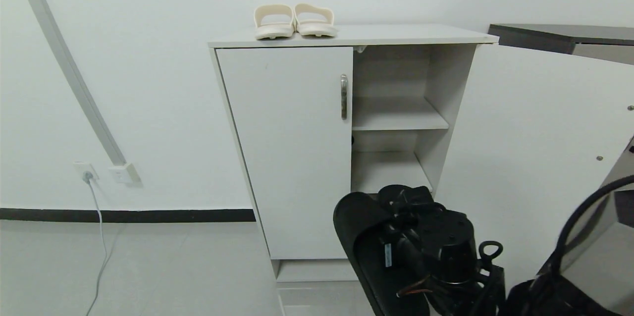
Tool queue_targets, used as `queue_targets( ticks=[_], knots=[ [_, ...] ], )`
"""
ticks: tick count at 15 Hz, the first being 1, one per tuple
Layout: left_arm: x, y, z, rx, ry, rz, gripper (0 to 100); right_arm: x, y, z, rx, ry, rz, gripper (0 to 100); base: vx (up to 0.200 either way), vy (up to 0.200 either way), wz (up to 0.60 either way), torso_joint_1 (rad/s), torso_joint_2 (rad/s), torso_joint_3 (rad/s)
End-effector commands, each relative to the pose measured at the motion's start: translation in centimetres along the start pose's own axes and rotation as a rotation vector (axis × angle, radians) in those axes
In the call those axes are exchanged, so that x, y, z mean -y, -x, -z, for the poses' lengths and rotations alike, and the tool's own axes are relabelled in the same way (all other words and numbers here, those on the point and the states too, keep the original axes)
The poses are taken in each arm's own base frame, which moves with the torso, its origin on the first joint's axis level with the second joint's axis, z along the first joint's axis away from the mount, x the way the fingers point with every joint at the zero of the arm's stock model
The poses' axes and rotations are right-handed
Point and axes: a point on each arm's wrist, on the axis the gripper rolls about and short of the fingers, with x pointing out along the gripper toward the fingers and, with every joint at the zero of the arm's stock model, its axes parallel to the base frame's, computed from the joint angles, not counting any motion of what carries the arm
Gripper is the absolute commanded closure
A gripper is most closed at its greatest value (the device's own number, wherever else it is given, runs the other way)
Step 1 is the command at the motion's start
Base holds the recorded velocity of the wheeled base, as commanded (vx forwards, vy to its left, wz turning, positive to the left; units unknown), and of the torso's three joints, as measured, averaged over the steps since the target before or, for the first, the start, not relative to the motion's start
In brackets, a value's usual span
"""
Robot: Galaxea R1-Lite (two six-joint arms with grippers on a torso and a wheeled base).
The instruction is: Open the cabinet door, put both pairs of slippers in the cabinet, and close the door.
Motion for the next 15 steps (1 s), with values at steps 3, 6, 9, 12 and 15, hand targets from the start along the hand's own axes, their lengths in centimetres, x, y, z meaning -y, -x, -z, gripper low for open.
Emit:
queue_targets(
  ticks=[3,6,9,12,15],
  knots=[
    [0.0,0.0,0.0,-0.002,-0.002,0.000,100,-2.1,-3.8,2.5,0.024,0.004,0.170,100,0.000,0.000,0.00,0.000,0.00,0.000],
    [0.0,0.0,0.0,-0.002,-0.002,0.000,100,-2.3,-4.4,3.0,0.020,0.009,0.188,100,0.000,0.000,0.00,0.000,0.00,0.000],
    [0.0,0.0,0.0,-0.002,-0.005,0.000,100,-2.3,-4.4,3.1,0.019,0.010,0.190,100,0.000,0.000,0.00,0.000,0.00,0.000],
    [0.0,0.0,0.0,0.001,-0.005,0.000,100,-2.3,-4.5,3.4,0.014,0.014,0.192,100,0.000,-0.200,0.00,0.002,0.01,-0.001],
    [0.0,0.0,0.0,0.001,-0.005,0.000,100,-2.1,-4.7,3.5,0.010,0.016,0.197,100,0.000,-0.200,0.00,0.005,0.00,0.001]
  ],
)
